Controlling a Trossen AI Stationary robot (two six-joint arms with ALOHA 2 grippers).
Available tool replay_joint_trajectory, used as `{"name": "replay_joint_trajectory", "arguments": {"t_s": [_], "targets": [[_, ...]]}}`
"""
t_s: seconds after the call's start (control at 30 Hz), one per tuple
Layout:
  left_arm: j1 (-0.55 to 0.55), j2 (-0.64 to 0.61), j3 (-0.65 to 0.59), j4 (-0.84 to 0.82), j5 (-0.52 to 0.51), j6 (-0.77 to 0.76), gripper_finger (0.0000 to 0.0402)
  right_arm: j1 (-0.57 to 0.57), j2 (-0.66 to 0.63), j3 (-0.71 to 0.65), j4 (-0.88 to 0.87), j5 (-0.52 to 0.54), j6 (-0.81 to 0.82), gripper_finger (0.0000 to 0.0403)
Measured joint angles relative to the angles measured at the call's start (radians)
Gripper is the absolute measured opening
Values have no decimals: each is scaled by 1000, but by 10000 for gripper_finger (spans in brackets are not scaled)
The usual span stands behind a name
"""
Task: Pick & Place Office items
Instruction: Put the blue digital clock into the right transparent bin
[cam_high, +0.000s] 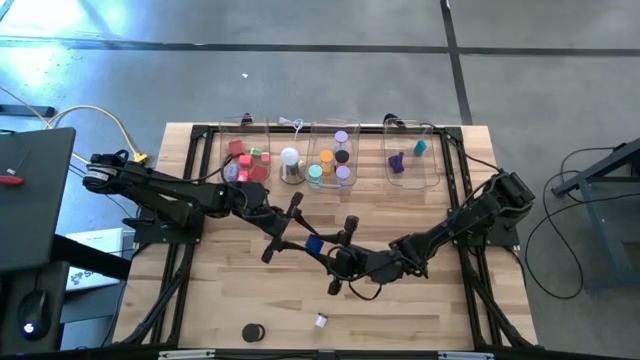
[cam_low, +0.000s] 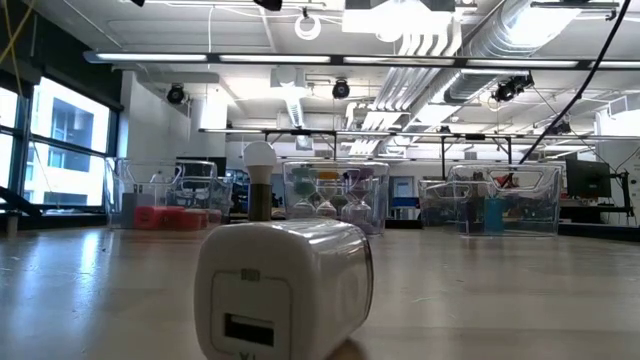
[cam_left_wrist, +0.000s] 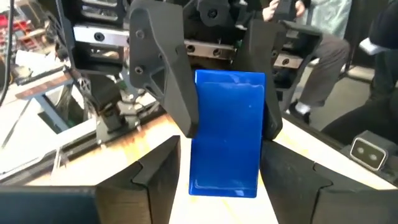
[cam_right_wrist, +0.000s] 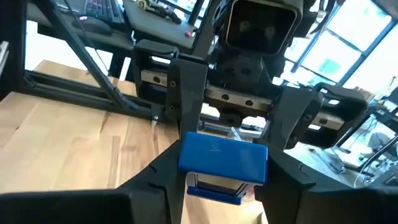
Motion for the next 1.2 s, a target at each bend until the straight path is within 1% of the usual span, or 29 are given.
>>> {"name": "replay_joint_trajectory", "arguments": {"t_s": [0.1,0.23,0.33,0.4,0.43,0.5,0.6,0.7,0.77,0.87,0.97,1.1,1.2], "targets": [[-15,7,0,-4,-19,0,209,0,0,1,-42,-12,50,143],[-26,12,-3,-12,-46,-34,229,-1,-1,3,-104,-86,118,143],[-26,20,-3,-4,-86,-89,246,11,-2,3,-139,-73,145,143],[-26,21,-3,-7,-114,-114,261,20,-2,3,-175,-42,177,143],[-26,24,-3,-6,-123,-121,268,26,-7,4,-203,-26,196,143],[-24,25,-1,19,-135,-129,284,39,-17,-1,-299,-31,248,143],[-23,20,3,36,-167,-138,301,51,-27,-3,-440,-43,381,143],[-24,27,1,21,-215,-121,310,56,-62,0,-569,29,517,143],[-24,27,2,39,-224,-100,312,58,-76,0,-687,80,622,143],[-15,26,2,40,-223,-93,312,56,-126,-3,-882,107,812,143],[-14,26,2,40,-223,-143,312,44,-182,1,-1077,144,1009,143],[-14,26,2,35,-223,-218,312,-1,-236,-1,-1358,117,1258,143],[-14,26,2,34,-222,-280,312,-48,-274,-1,-1555,86,1402,143]]}}
